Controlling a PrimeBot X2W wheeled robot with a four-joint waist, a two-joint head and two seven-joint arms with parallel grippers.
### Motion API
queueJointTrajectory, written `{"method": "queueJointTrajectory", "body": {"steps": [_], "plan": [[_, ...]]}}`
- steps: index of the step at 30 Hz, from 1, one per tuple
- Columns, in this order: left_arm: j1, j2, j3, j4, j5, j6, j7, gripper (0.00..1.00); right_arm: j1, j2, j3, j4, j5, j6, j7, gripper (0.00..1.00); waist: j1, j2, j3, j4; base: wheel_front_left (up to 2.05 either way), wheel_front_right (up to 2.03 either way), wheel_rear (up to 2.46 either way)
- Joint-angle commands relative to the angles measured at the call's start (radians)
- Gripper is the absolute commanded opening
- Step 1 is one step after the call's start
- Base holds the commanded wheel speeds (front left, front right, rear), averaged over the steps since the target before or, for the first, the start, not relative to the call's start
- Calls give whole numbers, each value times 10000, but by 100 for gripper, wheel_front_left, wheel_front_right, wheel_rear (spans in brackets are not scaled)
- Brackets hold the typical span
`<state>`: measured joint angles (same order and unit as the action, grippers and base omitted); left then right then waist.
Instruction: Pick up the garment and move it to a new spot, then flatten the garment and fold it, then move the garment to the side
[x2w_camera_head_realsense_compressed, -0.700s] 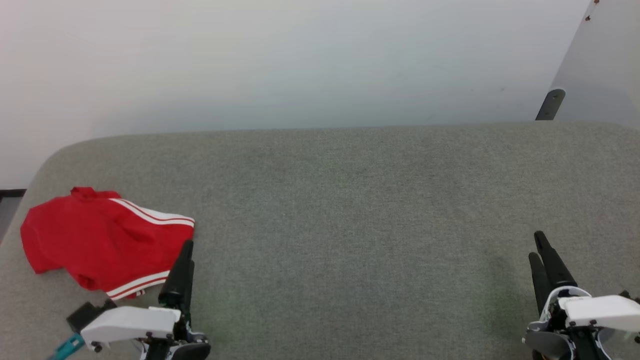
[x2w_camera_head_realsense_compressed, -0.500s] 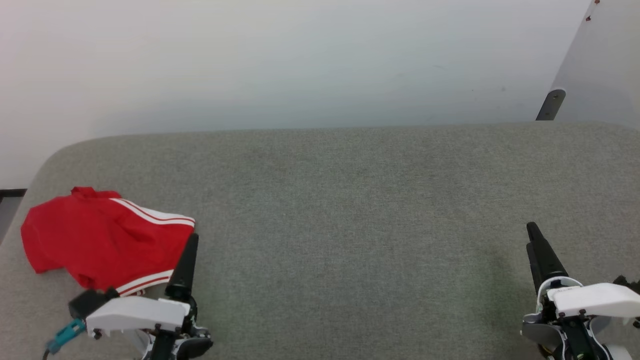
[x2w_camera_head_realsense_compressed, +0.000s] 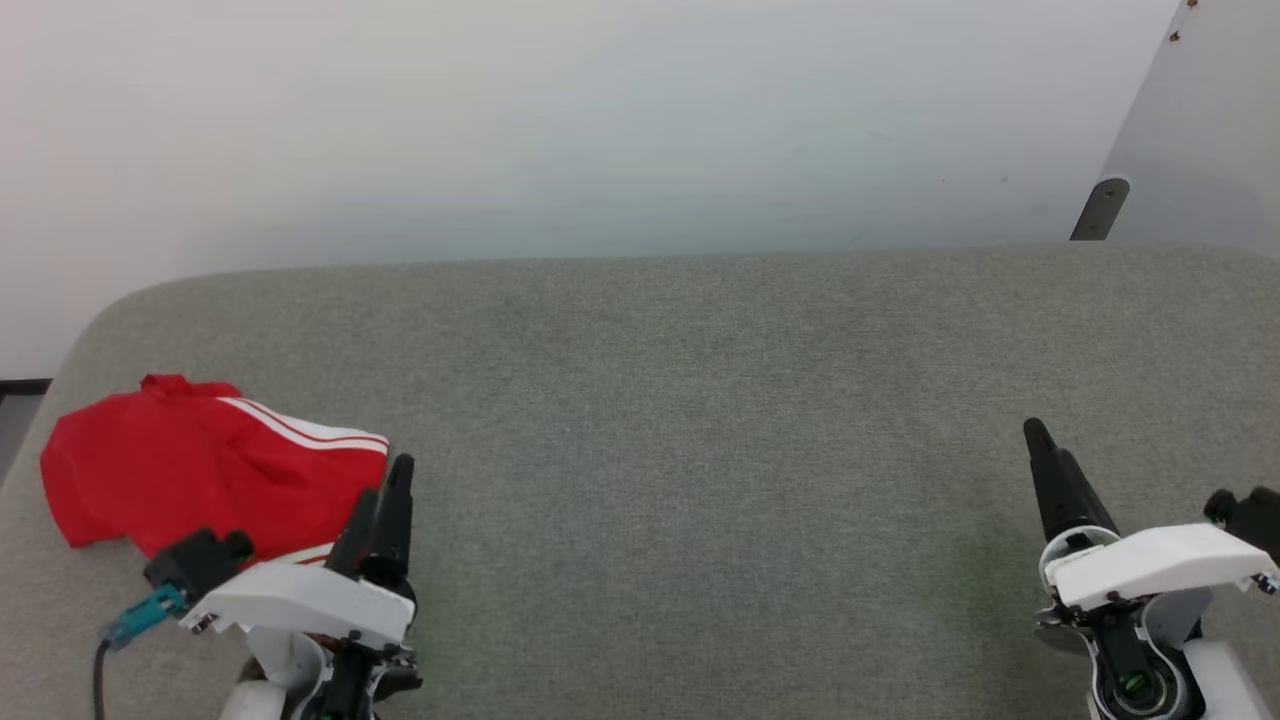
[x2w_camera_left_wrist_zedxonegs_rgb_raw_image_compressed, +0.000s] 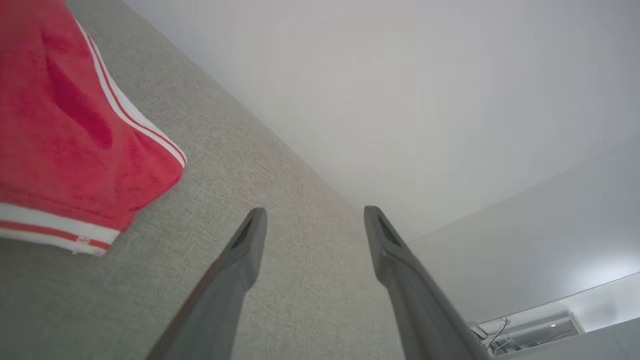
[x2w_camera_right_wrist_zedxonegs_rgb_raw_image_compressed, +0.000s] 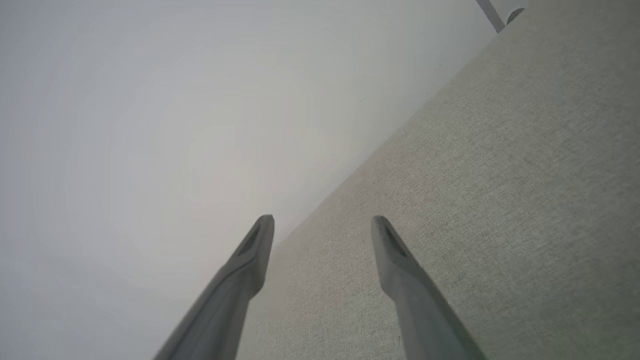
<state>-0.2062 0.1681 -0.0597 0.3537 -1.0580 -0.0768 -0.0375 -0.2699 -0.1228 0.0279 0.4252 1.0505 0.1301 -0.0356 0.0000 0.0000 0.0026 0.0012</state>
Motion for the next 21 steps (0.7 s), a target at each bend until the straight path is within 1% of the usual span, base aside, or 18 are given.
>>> {"method": "queueJointTrajectory", "body": {"steps": [1, 10, 21], "plan": [[-355, 155, -89, -69, 409, 64, -97, 100, -406, -84, 48, -50, -495, 4, -120, 100, 0, 0, -2, -6, 0, 0, 0], [-575, 385, -407, 81, 1836, 194, -407, 100, -694, -92, 100, 134, -2518, 5, -426, 100, 0, 0, -28, -26, 0, 0, 0], [-694, 564, -643, 254, 3163, 187, -750, 100, -940, -121, 191, 436, -4157, 5, -769, 100, 0, 0, -77, -31, 0, 0, 0]]}}
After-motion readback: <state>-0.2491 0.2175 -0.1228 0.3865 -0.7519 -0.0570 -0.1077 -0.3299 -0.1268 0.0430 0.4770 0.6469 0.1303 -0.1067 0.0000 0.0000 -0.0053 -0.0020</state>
